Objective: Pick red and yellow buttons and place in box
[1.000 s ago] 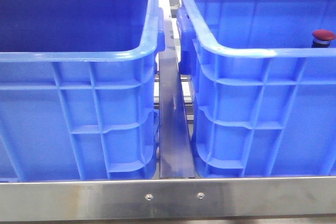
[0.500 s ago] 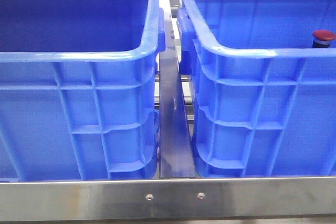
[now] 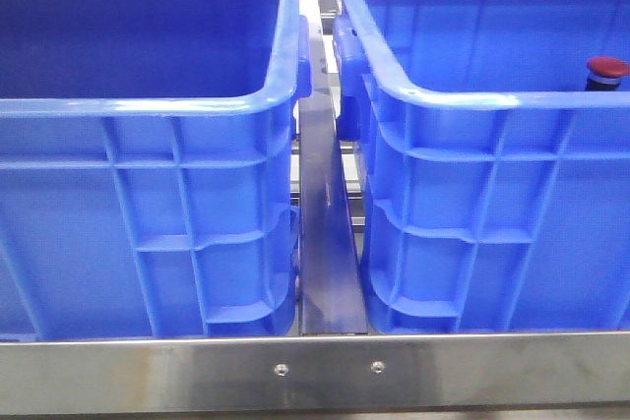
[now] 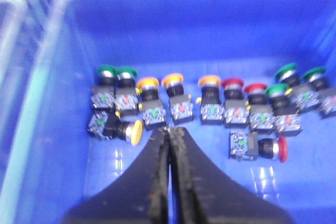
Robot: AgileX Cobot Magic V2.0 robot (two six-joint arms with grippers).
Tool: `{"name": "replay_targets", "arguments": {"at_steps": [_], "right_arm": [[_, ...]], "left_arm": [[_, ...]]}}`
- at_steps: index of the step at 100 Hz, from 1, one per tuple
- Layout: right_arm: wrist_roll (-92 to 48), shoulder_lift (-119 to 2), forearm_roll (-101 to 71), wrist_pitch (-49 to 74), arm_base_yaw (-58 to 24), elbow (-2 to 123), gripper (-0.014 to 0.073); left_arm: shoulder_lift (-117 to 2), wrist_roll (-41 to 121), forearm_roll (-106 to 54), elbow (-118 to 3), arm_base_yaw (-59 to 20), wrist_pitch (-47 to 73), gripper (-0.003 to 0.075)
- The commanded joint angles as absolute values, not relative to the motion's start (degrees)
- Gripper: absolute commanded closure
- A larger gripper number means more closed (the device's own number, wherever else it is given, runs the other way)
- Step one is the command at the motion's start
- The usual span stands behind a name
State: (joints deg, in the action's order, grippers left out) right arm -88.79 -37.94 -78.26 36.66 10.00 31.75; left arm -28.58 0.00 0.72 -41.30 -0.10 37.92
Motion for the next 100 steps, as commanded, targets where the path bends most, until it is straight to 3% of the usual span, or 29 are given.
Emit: {"name": "replay_targets", "arguments": {"at_steps": [1,63,100], "right_arm": [[-88.71,-34.24,-80.87,32.37,8.23,31.09,0.0687],[-88.71,-1.32,-80.92,17.28,7.42,13.04,0.0687],[-88.71,1.06,-81.22,17.33,7.42,12.35,0.0687]], "left_arm": [[-24.43,-0.45,0.47,-39.82,0.03,31.67,0.0741],[-3.58,-0.45,0.47,-28.14,0.03,27.64,0.0741],[-3.32,-0.45,0.47,-26.54,0.03,27.64,0.0741]]}}
